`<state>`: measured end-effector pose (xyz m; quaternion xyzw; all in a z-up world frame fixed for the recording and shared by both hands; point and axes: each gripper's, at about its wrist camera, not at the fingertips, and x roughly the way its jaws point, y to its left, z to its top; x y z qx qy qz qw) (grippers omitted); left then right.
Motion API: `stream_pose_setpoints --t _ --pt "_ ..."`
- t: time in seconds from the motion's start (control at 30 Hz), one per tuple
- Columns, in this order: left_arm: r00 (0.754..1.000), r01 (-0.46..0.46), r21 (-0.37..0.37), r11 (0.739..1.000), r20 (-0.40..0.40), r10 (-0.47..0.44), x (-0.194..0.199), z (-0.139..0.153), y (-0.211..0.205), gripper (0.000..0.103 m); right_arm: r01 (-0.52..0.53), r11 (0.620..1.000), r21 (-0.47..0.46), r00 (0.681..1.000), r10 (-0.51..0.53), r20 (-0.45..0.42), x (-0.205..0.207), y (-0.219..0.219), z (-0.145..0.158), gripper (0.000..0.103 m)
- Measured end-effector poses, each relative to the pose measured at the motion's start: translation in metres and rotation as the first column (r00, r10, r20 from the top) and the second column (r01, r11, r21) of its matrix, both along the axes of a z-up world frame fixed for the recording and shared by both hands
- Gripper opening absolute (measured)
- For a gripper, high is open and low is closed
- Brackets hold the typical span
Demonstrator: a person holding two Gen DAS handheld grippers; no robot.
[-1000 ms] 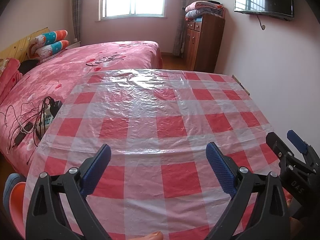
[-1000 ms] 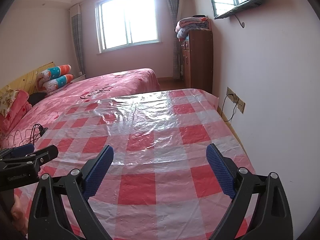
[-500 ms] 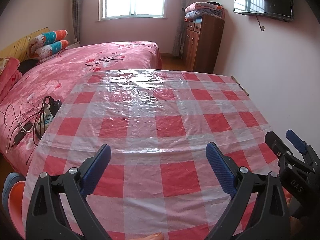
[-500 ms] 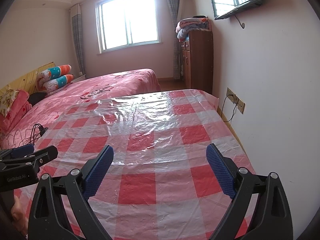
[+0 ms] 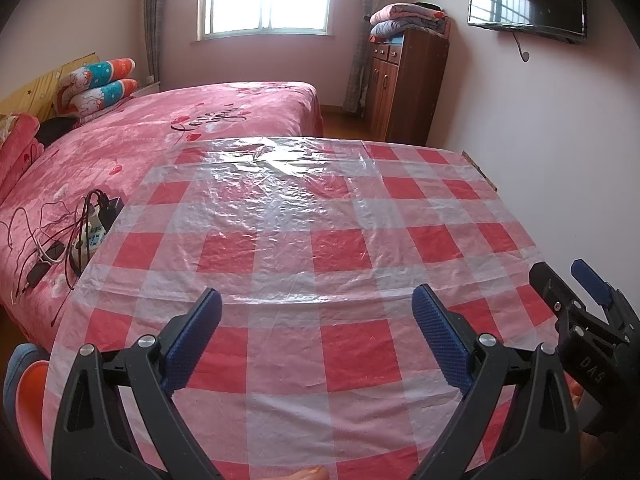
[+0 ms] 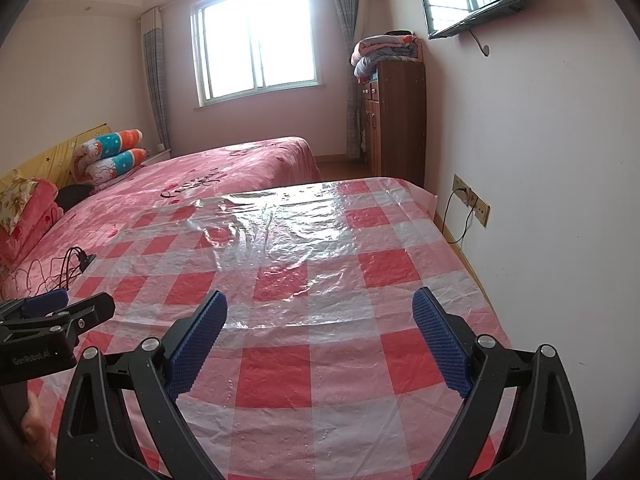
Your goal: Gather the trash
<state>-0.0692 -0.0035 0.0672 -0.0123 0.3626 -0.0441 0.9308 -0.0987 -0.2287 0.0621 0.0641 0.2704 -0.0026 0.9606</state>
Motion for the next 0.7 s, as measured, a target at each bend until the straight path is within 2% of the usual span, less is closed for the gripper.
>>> stream_pose_setpoints --t 0.47,0.57,0.7 --pt "1.000 0.002 -0.009 1.000 0.001 -0.002 0.001 -0.004 0.001 0.096 -0.012 1.000 0.008 1.000 0.012 -0.020 0.002 0.001 -0.002 0.093" --pt "0.999 -0.011 -0.018 1.000 -0.035 0.011 0.006 -0.011 0.005 0.096 -0.022 1.000 0.021 0.999 0.023 -0.049 0.007 0.001 -0.005 0.093" --pt "0.992 -0.049 0.024 0.999 -0.119 0.051 0.018 -0.029 0.008 0.096 -0.036 0.998 0.044 0.992 0.041 -0.117 0.016 0.004 -0.014 0.095"
